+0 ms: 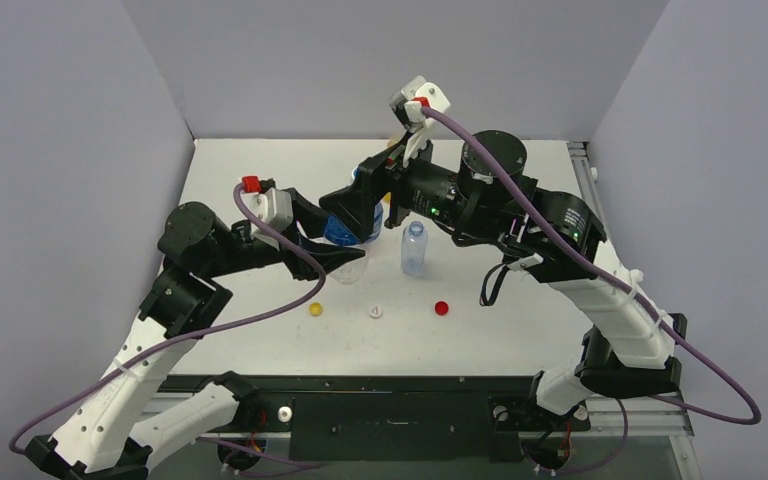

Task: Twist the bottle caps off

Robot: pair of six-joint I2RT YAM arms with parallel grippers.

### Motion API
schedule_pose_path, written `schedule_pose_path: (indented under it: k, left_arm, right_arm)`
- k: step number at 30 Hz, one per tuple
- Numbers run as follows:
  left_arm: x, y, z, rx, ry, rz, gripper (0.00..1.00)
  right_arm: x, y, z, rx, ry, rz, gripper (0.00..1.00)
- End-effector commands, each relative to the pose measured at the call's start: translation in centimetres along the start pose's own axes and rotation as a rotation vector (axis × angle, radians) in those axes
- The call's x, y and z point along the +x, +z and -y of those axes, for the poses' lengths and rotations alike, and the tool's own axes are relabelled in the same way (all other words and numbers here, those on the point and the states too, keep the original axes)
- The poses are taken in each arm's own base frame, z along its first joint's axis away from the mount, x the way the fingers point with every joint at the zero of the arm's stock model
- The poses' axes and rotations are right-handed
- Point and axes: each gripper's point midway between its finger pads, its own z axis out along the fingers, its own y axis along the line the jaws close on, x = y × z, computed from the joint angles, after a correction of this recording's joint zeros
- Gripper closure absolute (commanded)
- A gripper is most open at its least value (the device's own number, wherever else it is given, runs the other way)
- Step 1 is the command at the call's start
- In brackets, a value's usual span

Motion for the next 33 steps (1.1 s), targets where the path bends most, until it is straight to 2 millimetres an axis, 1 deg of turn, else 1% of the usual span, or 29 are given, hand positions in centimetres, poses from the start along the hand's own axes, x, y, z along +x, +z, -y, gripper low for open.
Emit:
schedule_pose_path:
  k: [1,5,7,9,10,11,13,16,17,18,19,20,21,24,25,26,27,28,29,31,32,33]
  left_arm:
    - [0.1,-0.5,-0.3,-0.018,0.093,-0.003,0.81]
    - [0.8,-0.7,-1.3,-0.074,0.153,-0.009,0.81]
    - [1.2,-0.7,-1.9,-0.104,0.175,-0.014,0.81]
    - [1.3,-0.7,-2.4,-0.13,0.187,-0.017,0.81]
    - [1.3,-0.8,-2.5,-0.137,0.189,-0.017,0.81]
    - [1.2,-0.8,-2.5,-0.139,0.191,-0.014,0.81]
    - [1.0,-0.8,-2.6,-0.145,0.189,-0.007,0.82]
    - [0.7,-0.8,-2.7,-0.158,0.185,0.001,0.83]
    - [0.6,-0.8,-2.8,-0.161,0.186,0.005,0.83]
    - [0.6,-0.8,-2.8,-0.163,0.185,0.006,0.83]
    - [0.6,-0.8,-2.7,-0.162,0.184,0.006,0.83]
    - [0.6,-0.8,-2.8,-0.163,0.181,0.005,0.83]
    - [0.6,-0.8,-2.7,-0.163,0.18,0.004,0.83]
    - [0.6,-0.8,-2.6,-0.157,0.167,0.005,0.83]
    - [0.6,-0.7,-2.4,-0.146,0.161,0.005,0.83]
    - [0.5,-0.7,-2.2,-0.139,0.147,0.009,0.83]
    - [0.5,-0.6,-1.8,-0.117,0.139,0.01,0.83]
    - [0.3,-0.5,-1.5,-0.104,0.115,0.017,0.83]
    - [0.2,-0.4,-0.9,-0.082,0.073,0.023,0.82]
    - [-0.3,-0.3,-0.2,-0.052,0.024,0.042,0.78]
    - [-0.7,-0.3,-0.1,-0.045,0.012,0.052,0.7]
    - [-0.8,-0.2,0.1,-0.043,-0.027,0.056,0.6]
  right_arm:
    - [-2.2,-1.5,0.7,0.043,0.011,0.08,0.21]
    - [-2.7,-1.9,0.8,0.046,0.015,0.1,0.23]
    - [-2.9,-2.0,0.9,0.056,0.019,0.106,0.26]
    - [-2.7,-1.7,1.0,0.06,0.019,0.103,0.32]
    - [-2.5,-1.5,1.0,0.062,0.019,0.094,0.37]
    - [-2.4,-1.4,1.0,0.062,0.019,0.091,0.39]
    - [-1.8,-1.0,1.1,0.066,0.017,0.067,0.48]
    - [-1.1,-0.5,1.3,0.077,0.014,0.042,0.53]
    - [-0.8,-0.4,1.3,0.081,0.013,0.034,0.57]
    - [-0.8,-0.4,1.4,0.087,0.014,0.034,0.6]
    - [-0.8,-0.4,1.5,0.088,0.014,0.033,0.65]
    - [-0.8,-0.5,1.5,0.092,0.014,0.035,0.68]
    - [-1.0,-0.6,1.5,0.093,0.016,0.039,0.73]
    - [-1.3,-0.9,1.4,0.087,0.013,0.054,0.83]
    - [-1.8,-1.3,1.3,0.082,0.011,0.071,0.9]
    - [-1.9,-1.4,1.2,0.072,0.008,0.073,0.93]
    - [-2.5,-1.9,1.0,0.062,0.005,0.095,1.0]
    - [-2.4,-1.8,0.7,0.041,0.002,0.092,1.0]
    - [-2.9,-2.2,0.2,0.01,-0.001,0.113,1.0]
    - [-2.5,-2.0,-0.4,-0.025,-0.001,0.112,1.0]
    - [-2.7,-1.9,-0.4,-0.023,0.003,0.125,1.0]
    - [-2.2,-1.6,0.0,0.001,0.015,0.12,1.0]
